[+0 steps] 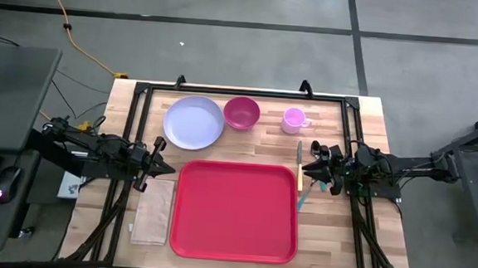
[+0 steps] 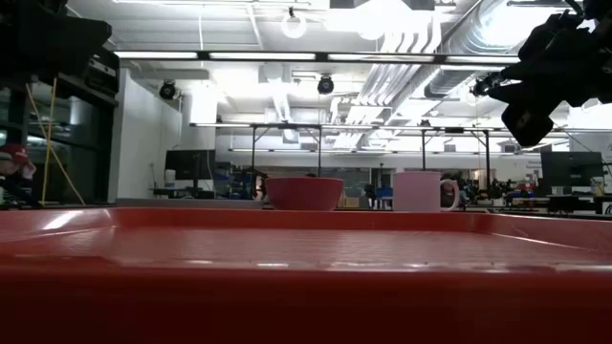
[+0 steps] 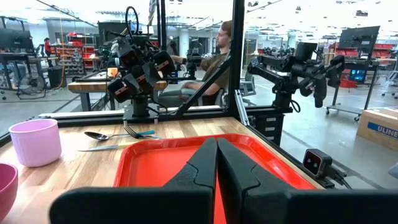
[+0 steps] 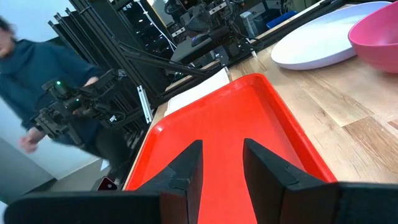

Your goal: Set up tray

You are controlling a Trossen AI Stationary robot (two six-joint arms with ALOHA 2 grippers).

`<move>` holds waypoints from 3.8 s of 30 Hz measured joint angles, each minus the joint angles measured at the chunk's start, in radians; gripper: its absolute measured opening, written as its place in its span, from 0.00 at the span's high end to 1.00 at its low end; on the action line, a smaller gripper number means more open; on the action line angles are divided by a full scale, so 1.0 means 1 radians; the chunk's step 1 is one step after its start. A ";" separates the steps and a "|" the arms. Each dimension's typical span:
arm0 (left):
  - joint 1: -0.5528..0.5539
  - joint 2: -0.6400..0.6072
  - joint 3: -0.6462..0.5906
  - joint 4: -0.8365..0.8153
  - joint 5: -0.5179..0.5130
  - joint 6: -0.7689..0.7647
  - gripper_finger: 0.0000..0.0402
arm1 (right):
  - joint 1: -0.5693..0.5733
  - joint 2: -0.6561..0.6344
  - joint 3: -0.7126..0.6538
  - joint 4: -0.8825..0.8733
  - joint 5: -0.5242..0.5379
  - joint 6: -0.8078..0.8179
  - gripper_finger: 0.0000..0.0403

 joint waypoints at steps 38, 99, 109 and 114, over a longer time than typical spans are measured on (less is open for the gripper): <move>0.000 0.000 0.000 0.030 -0.003 -0.217 0.89 | 0.000 0.000 0.000 0.000 0.000 0.000 0.77; 0.000 0.187 0.371 -0.257 -0.684 -0.496 0.89 | 0.000 0.000 0.000 0.182 0.255 0.003 0.77; 0.000 0.484 0.620 -0.559 -0.736 -0.533 0.89 | 0.000 0.000 0.000 0.182 0.271 0.003 0.77; 0.001 0.631 0.740 -0.675 -0.745 -0.537 0.89 | 0.000 0.000 0.000 0.182 0.271 0.004 0.77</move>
